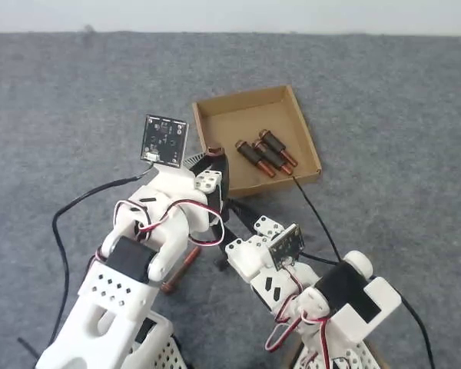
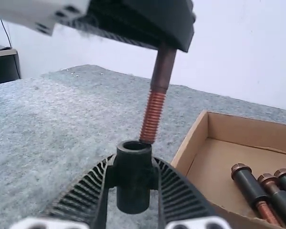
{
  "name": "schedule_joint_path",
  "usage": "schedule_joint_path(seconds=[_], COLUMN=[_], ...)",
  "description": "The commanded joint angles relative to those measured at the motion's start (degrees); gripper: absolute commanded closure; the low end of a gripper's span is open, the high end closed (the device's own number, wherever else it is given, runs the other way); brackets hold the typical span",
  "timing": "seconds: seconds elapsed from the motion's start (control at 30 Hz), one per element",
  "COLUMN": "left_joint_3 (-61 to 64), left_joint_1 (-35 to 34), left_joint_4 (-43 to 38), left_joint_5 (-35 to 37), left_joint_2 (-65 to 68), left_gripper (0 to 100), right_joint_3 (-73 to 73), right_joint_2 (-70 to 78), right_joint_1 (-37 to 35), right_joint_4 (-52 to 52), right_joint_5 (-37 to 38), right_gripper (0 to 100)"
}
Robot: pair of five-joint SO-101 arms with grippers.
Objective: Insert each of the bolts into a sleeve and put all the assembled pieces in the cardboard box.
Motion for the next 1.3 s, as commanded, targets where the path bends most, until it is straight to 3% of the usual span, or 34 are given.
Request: schedule_joint_path(seconds=[0.0, 1.27], left_joint_3=[-1.2, -1.7], left_joint_1=[0.6, 0.7], left_joint_4=[0.6, 3.8], left_joint_5=[-0.7, -2.5], left_joint_2=[0.6, 0.5], left_gripper=[97, 99], right_joint_3=[1.2, 1.2], right_joint_2=[-0.4, -0.7], right_joint_1=[2.0, 2.2], right_joint_4=[-2.9, -3.1], right_joint_5=[-0.5, -0.5], right_gripper=[98.9, 98.9])
